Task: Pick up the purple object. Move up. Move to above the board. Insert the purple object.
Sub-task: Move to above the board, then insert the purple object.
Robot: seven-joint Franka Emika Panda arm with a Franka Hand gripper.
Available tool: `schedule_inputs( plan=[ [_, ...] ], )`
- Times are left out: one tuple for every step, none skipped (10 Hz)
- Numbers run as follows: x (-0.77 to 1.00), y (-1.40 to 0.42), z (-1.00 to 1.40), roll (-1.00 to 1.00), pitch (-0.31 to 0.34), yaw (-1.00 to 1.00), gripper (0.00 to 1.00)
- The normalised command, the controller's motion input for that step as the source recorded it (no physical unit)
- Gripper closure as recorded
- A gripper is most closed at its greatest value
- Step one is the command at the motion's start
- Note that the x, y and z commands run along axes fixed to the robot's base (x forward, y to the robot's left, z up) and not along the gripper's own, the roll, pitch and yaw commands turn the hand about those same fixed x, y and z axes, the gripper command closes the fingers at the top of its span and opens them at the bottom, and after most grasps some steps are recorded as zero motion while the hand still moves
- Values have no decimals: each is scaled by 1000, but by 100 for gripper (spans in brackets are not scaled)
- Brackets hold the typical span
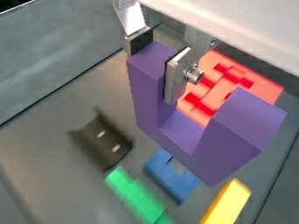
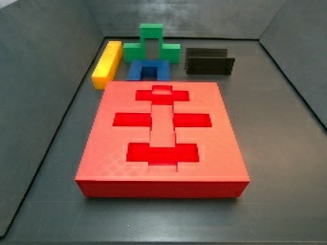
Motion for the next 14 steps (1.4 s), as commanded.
schedule_inputs(
  plan=[
    [-131, -1400, 133, -1, 6, 19, 100],
    [-133, -1400, 137, -2, 10, 12, 100],
    [-137, -1400, 141, 2, 9, 13, 100],
    [-131, -1400, 155, 1, 14, 5, 100],
    [-124, -1400, 163, -4, 24, 9, 100],
    [-100, -1400, 184, -4, 48, 10, 100],
    [-37, -833, 115, -4, 75, 9, 100],
    [39, -322, 52, 16, 108, 7, 100],
    [63, -169, 37, 4, 118, 7, 100],
    [0, -163, -151, 0, -27, 0, 100],
    [0, -126, -149, 0, -27, 0, 100],
    [0, -149, -137, 0, -26, 0, 100],
    [0, -129, -149, 0, -44, 0, 100],
    [0, -303, -226, 0, -83, 0, 100]
  ],
)
